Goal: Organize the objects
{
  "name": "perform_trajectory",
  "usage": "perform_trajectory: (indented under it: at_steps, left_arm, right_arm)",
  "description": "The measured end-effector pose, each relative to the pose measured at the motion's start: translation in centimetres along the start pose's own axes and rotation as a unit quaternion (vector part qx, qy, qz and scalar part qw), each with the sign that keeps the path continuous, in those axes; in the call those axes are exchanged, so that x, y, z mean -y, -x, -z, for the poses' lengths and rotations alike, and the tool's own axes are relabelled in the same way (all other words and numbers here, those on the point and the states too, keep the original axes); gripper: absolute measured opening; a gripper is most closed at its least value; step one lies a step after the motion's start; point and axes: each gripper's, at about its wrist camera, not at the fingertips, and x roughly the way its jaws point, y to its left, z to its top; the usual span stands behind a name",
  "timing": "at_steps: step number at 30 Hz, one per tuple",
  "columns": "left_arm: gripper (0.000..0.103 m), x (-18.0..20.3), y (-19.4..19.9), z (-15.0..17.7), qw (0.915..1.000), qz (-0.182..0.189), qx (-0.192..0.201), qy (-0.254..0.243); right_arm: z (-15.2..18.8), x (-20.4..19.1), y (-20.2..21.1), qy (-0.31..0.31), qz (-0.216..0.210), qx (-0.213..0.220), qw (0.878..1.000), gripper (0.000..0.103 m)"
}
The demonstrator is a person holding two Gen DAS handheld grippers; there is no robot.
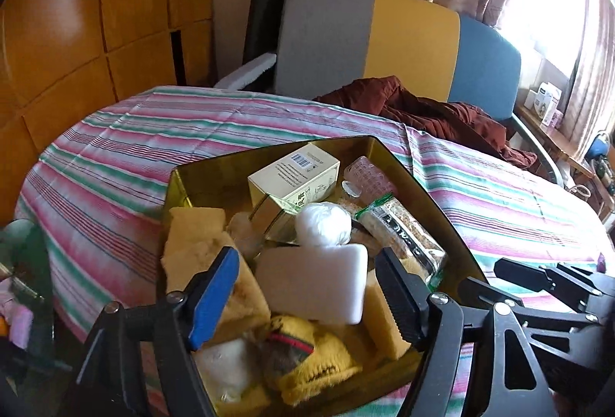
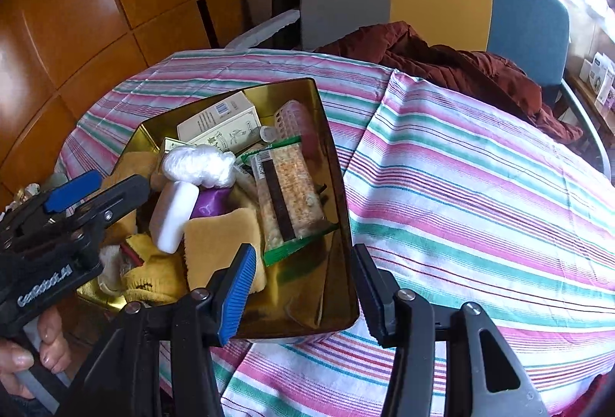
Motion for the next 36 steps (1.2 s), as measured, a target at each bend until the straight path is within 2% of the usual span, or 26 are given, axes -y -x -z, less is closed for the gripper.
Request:
perform_trajectory:
  at_steps: [4,7,11,12,14,27,36]
  left_arm:
    - [0.076,0.2,1.1,0.7,0.9998,-0.016,0.009,-0.006]
    - [0.082,0.3,1.8,1.3,0.9995,-0.027,0.013,-0.007]
    - [0.091,0.2,2.6,2.3,0.9991,-0.04,0.017,0.0]
    - [0.097,0.1,2.8,2.5,0.999,-0.043,0.016,0.002]
    - [0.102,0.0,3.1,2.9,0.9987,-0.047,0.016,0.007]
    - [0.103,-0.8,4.1,4.4,0.9971,-0.071,0.007,0.026]
    - [0.103,-1.2,4.9,4.5,0.9976,-0.06,0.015,0.031]
  right_arm:
    - [0.4,-0.6,0.4,0.003,0.007,0.007,1.0,0.052]
    - [0.7,-0.8,0.7,0.004,0.016,0.013,1.0,0.052]
    - [1.2,-1.2,1.1,0.007,0.035,0.024,0.999,0.052]
    - [1.4,-1.4,1.2,0.008,0.04,0.027,0.999,0.052]
    - [1.8,-1.5,1.3,0.006,0.046,0.03,0.998,0.052]
    - [3.2,-2.2,1.8,0.011,0.064,0.033,0.997,0.052]
    - [3.0,-3.0,2.1,0.02,0.065,0.042,0.997,0.052]
